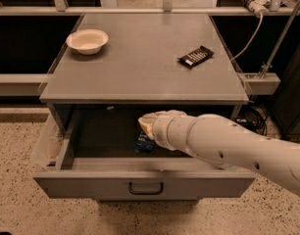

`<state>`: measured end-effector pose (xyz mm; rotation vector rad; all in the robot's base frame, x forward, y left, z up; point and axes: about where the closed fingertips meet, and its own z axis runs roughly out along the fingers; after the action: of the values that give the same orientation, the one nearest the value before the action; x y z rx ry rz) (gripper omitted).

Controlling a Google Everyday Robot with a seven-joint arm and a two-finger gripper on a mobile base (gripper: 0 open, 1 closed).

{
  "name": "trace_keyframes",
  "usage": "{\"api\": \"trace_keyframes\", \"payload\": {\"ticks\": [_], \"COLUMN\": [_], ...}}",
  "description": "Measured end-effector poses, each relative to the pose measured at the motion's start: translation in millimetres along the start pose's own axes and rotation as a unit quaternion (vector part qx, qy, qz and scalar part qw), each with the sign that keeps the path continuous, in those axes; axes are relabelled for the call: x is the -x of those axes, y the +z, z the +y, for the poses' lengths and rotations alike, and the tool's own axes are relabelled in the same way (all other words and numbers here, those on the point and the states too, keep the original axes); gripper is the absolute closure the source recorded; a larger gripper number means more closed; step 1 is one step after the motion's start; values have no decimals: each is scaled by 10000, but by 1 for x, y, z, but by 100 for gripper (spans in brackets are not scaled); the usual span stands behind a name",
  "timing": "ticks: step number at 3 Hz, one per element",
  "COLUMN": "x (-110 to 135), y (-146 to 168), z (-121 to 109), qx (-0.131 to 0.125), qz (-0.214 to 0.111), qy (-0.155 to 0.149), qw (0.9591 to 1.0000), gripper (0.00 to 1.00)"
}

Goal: Pick rxbar blueberry from top drawer and place on counter

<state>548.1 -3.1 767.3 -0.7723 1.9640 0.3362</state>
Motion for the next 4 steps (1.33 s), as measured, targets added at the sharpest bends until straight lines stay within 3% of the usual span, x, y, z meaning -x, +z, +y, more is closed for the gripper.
{"api": "trace_keyframes", "payload": {"ticks": [1,2,3,4], "x": [2,17,66,114], "y": [2,-14,-51,-73], "z": [2,10,11,12], "qx": [84,192,68,-30], "qz": [71,256,180,9], "qy": [-54,-496,-1176,-1608], "qw": [9999,9983,9929,9870], "gripper": [100,100,100,100]}}
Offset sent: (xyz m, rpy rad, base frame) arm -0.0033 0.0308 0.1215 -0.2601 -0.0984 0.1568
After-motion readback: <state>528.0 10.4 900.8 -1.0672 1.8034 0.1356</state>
